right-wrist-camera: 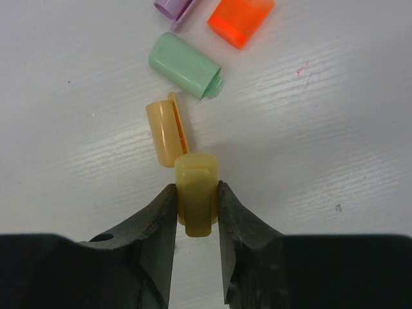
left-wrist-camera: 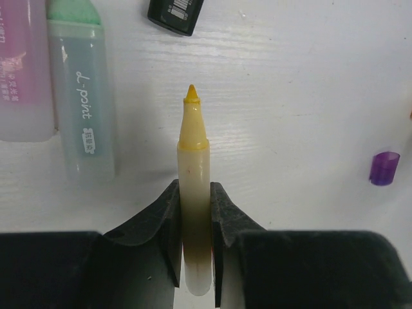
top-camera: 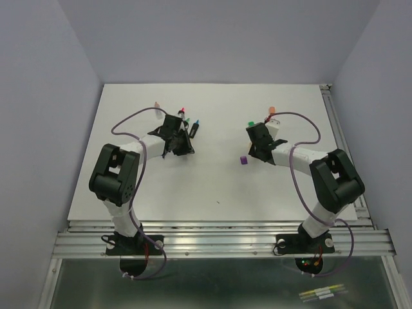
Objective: Open the pen caps
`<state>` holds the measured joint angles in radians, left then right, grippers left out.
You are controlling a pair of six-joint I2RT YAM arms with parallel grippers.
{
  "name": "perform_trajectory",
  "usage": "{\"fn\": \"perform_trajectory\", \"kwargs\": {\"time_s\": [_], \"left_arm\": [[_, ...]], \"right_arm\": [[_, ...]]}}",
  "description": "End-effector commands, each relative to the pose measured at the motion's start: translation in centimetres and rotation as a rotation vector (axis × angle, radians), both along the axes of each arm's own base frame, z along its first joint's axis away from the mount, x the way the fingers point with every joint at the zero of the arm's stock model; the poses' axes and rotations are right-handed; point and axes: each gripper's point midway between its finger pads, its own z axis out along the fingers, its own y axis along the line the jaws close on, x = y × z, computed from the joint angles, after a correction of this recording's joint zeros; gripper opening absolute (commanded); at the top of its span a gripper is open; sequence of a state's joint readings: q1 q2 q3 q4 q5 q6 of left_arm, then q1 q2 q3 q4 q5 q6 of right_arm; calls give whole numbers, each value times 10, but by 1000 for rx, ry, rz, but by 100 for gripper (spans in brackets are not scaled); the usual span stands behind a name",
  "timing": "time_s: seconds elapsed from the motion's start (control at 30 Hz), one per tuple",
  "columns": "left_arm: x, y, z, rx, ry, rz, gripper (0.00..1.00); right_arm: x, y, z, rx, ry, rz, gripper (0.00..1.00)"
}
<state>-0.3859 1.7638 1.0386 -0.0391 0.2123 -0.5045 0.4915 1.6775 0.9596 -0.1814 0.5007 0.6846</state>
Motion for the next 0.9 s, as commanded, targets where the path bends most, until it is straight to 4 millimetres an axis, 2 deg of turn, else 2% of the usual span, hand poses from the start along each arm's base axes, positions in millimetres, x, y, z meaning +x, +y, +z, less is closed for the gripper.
{"fn": "perform_trajectory", "kwargs": {"time_s": [0.0,0.17,0.2,0.23,0.27,0.3,0.33,0.37,0.4,0.5,0.53,0.57,0.6,0.63,0.67,0.7,0.8,0.83,0.87], "left_arm": [[10,7,9,49,-26,10,27],[11,6,14,42,-33,9,41],[10,4,17,34,-40,4,48],[9,1,22,16,-46,-8,54],[10,0,26,7,-53,-13,59],[10,-2,33,-6,-69,-19,65],[9,-4,38,-19,-77,-27,67],[9,-6,42,-28,-86,-36,74],[9,-6,48,-36,-98,-39,75],[9,-10,75,-71,-153,-49,81],[9,-10,93,-86,-195,-51,84],[10,-10,102,-89,-219,-49,87],[11,-8,112,-91,-244,-37,99],[14,-4,134,-94,-298,-17,99],[20,6,142,-61,-330,36,99],[25,20,163,-24,-384,103,99],[29,48,187,43,-438,240,99],[28,59,204,52,-479,293,99],[31,80,210,101,-504,382,99]], "right_arm": [[-2,8,-10,26,26,44,12],[-6,11,-12,38,57,48,26],[-5,10,-9,38,53,42,30],[-4,9,-5,39,45,31,35],[-5,8,-3,35,45,30,45],[-4,8,2,39,38,25,49],[-4,8,9,45,26,28,52],[-5,8,12,45,26,28,60],[-4,8,17,48,20,26,62],[-2,5,44,53,-31,16,69],[-1,4,54,53,-52,17,72],[-1,3,63,59,-68,14,75],[-3,0,80,67,-101,7,83],[-3,-4,90,66,-127,-10,89],[-3,-7,102,70,-155,-23,97],[-5,-14,120,73,-202,-48,100],[-12,-32,150,72,-298,-114,100],[-14,-43,158,46,-329,-164,100],[-17,-50,163,34,-344,-185,100]]}}
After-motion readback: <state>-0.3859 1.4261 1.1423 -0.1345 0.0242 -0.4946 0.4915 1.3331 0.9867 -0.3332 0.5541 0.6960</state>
